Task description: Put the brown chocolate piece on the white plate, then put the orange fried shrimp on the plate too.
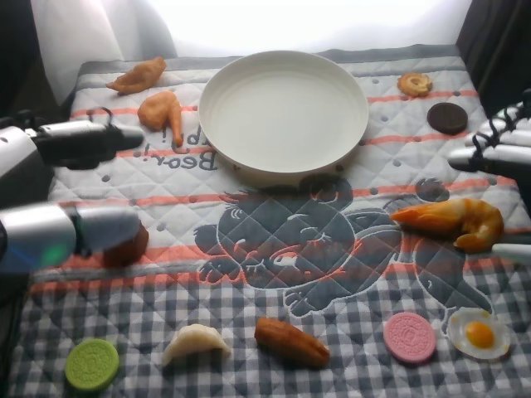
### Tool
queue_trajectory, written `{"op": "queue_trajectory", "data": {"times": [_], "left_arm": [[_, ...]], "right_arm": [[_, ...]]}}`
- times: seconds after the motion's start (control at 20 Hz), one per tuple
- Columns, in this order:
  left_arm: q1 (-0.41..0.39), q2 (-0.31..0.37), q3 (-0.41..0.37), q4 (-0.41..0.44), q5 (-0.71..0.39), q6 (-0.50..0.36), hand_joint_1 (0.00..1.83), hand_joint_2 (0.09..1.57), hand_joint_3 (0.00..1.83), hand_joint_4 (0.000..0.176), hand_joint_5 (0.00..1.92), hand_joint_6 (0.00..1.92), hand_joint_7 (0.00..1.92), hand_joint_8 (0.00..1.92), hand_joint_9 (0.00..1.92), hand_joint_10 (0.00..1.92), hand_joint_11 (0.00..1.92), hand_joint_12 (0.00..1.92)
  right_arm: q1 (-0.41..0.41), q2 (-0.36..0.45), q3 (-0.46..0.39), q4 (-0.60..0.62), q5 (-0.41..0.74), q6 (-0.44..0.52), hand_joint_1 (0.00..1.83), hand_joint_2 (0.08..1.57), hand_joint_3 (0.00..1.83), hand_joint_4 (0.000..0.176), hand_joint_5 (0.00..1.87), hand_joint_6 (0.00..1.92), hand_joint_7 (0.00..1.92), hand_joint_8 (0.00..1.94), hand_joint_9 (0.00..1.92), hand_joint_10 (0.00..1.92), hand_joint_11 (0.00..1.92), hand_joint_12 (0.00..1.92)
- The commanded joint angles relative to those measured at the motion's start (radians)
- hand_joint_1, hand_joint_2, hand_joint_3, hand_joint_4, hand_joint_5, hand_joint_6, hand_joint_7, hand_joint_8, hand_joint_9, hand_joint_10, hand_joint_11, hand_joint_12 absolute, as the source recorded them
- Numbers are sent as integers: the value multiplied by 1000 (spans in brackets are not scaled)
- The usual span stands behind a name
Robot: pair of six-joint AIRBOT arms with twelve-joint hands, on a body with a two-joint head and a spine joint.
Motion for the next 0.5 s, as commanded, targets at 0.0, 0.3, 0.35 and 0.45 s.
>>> {"op": "queue_trajectory", "data": {"times": [0.0,0.3,0.35,0.45], "left_arm": [[-13,-2,2,13,-113,-3,571,1101,0,154,443,3,498,3,509,14,130,846],[-14,-7,11,-25,-88,77,753,852,0,176,327,0,389,0,422,2,46,908],[-20,-12,9,-54,-81,141,797,816,0,176,298,0,387,0,426,4,62,917],[-38,-38,12,-132,-47,316,849,791,0,176,269,0,410,7,487,20,87,952]], "right_arm": [[10,2,1,15,117,1,686,1208,0,61,428,0,402,2,331,1,137,355],[10,-3,1,14,110,0,652,1169,2,67,392,2,285,3,177,3,0,402],[11,-3,0,14,111,0,668,1175,2,58,396,2,283,1,169,2,0,374],[12,-3,-4,9,129,0,630,1187,0,58,382,0,286,0,181,1,0,432]]}}
